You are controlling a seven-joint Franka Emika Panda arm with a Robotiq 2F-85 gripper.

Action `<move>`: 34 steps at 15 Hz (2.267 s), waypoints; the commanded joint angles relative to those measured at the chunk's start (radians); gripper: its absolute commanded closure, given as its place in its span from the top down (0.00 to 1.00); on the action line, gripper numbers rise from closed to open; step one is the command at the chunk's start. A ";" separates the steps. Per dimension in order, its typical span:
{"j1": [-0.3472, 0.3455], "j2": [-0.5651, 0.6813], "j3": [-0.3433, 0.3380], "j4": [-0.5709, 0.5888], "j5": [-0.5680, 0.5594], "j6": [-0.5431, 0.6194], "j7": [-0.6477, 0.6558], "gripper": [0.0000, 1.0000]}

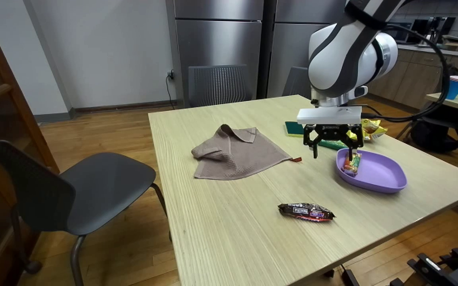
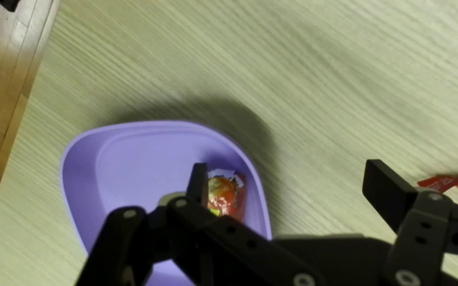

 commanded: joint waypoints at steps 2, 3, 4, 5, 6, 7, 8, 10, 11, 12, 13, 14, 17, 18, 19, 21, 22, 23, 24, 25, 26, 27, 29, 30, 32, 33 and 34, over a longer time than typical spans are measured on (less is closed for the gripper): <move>0.036 -0.067 0.046 -0.054 0.010 -0.031 0.099 1.00; 0.046 -0.071 0.056 -0.059 0.012 -0.032 0.124 1.00; 0.052 -0.073 0.068 -0.062 0.016 -0.034 0.144 1.00; 0.058 -0.073 0.080 -0.064 0.020 -0.035 0.165 1.00; 0.061 -0.073 0.091 -0.067 0.024 -0.034 0.183 1.00; 0.066 -0.072 0.102 -0.070 0.028 -0.030 0.204 1.00; 0.068 -0.071 0.112 -0.075 0.033 -0.026 0.219 1.00; 0.073 -0.071 0.132 -0.081 0.042 -0.023 0.248 1.00; 0.075 -0.072 0.140 -0.086 0.046 -0.021 0.260 1.00; 0.074 -0.074 0.147 -0.090 0.051 -0.019 0.267 1.00; 0.075 -0.075 0.153 -0.096 0.056 -0.013 0.276 1.00; 0.073 -0.076 0.162 -0.101 0.063 -0.013 0.277 1.00; 0.080 -0.087 0.172 -0.127 0.076 0.010 0.312 1.00; 0.086 -0.094 0.176 -0.142 0.082 0.029 0.331 1.00; 0.088 -0.100 0.183 -0.157 0.091 0.045 0.347 1.00; 0.101 -0.108 0.192 -0.189 0.108 0.082 0.389 1.00; 0.110 -0.111 0.195 -0.205 0.113 0.101 0.415 1.00; 0.123 -0.113 0.196 -0.223 0.117 0.123 0.448 1.00; 0.135 -0.114 0.195 -0.239 0.119 0.143 0.480 1.00; 0.147 -0.114 0.196 -0.254 0.120 0.162 0.510 1.00; 0.159 -0.115 0.195 -0.268 0.122 0.182 0.545 1.00; 0.169 -0.115 0.194 -0.281 0.125 0.200 0.576 1.00; 0.191 -0.112 0.191 -0.299 0.127 0.234 0.640 1.00; 0.199 -0.111 0.188 -0.307 0.128 0.248 0.670 1.00; 0.213 -0.111 0.184 -0.321 0.129 0.276 0.726 1.00; 0.221 -0.111 0.180 -0.325 0.128 0.289 0.755 1.00; 0.228 -0.112 0.175 -0.329 0.126 0.302 0.782 1.00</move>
